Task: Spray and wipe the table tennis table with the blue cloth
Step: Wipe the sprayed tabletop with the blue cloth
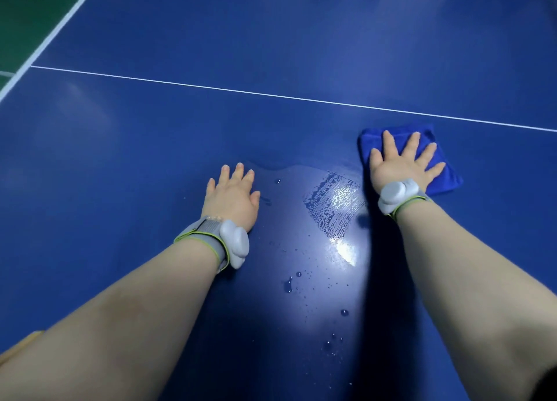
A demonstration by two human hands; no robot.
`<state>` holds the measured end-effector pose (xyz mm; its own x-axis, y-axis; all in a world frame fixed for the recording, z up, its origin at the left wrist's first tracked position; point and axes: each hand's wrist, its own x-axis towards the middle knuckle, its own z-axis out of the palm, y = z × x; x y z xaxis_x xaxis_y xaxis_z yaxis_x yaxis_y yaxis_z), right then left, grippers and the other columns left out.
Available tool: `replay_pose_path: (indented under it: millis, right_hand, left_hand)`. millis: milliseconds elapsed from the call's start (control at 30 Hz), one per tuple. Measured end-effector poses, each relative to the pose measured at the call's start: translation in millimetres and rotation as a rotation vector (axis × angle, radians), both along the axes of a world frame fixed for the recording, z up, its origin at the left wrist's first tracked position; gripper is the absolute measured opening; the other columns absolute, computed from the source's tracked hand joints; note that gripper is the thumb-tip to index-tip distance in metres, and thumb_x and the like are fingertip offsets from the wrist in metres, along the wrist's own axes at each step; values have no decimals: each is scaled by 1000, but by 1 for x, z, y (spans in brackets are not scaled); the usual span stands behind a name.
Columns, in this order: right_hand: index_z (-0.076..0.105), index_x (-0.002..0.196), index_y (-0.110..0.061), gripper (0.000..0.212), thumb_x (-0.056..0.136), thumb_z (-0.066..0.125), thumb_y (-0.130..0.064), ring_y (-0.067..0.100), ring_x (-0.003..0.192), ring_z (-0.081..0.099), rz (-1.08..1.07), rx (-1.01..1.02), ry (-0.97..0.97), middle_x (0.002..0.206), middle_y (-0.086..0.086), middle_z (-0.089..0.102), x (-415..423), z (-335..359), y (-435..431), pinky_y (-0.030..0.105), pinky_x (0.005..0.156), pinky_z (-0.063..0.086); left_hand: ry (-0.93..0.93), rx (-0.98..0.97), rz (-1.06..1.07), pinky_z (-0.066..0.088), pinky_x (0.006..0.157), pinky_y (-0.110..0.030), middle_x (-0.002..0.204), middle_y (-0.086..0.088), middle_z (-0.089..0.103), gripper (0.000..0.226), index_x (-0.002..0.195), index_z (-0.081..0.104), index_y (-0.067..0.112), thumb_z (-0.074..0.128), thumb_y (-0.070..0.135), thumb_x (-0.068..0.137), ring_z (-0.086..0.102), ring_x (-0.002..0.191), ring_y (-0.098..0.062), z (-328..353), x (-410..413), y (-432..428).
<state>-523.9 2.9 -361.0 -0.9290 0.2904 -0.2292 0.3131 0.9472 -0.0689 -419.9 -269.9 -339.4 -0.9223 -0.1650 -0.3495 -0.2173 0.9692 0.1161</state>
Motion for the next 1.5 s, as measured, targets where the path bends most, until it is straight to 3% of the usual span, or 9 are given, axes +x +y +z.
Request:
replay_pose_path:
  millis: [200, 500, 600, 967, 1200, 1367, 1500]
  right_hand:
    - [5, 154, -42, 57, 100, 15, -53, 44, 147, -13, 48, -19, 5, 164, 10, -9, 18, 0, -60, 69, 112, -5]
    - [9, 153, -44, 56, 100, 24, -55, 43, 146, -18, 755, -96, -32, 164, 8, -12, 110, 1, -203, 68, 110, -12]
    - [10, 152, -47, 56, 99, 24, -57, 37, 147, -18, 845, -94, -45, 164, 3, -11, 116, 2, -200, 64, 113, -12]
    - [13, 151, -49, 57, 97, 25, -60, 35, 150, -9, 274, -36, -2, 165, 1, -4, 97, 3, -55, 60, 116, -6]
    - [7, 153, -46, 59, 97, 16, -59, 41, 147, -15, -124, -1, -52, 164, 1, -9, 114, 5, 28, 66, 114, -7]
    - [3, 154, -43, 57, 100, 15, -55, 46, 146, -14, -158, -23, -68, 164, 6, -11, 120, 8, -7, 69, 112, -6]
    - [2, 155, -41, 59, 100, 17, -55, 48, 145, -13, 63, -13, -34, 163, 10, -12, 152, 6, -73, 70, 112, -4]
  left_hand:
    - [40, 25, 33, 4, 120, -43, 159, -1, 13, 48, 147, 30, 18, 27, 33, 102, 3, 148, -23, 4, 44, -4]
    - [110, 35, 171, 7, 118, -40, 154, -7, 30, 45, 139, 44, 14, 38, 14, 94, 25, 143, -20, 17, 92, -16]
    - [109, 30, 170, 8, 119, -40, 153, -6, 32, 46, 139, 44, 15, 38, 14, 93, 29, 141, -18, 19, 101, -19]
    - [49, 49, 48, 3, 120, -38, 156, -2, 25, 45, 142, 41, 18, 34, 18, 98, 20, 145, -17, 17, 119, -2]
    - [-47, -78, -43, 6, 118, -43, 156, 1, 26, 44, 138, 46, 20, 31, 17, 96, 24, 143, -17, 19, 128, -15]
    - [-194, -116, -85, 13, 117, -45, 155, -6, 28, 51, 144, 37, 25, 27, 13, 95, 39, 135, -25, 19, 118, -24]
    - [-259, -192, -130, 21, 114, -43, 147, -10, 38, 54, 146, 33, 23, 29, 12, 93, 47, 126, -28, 19, 112, -26]
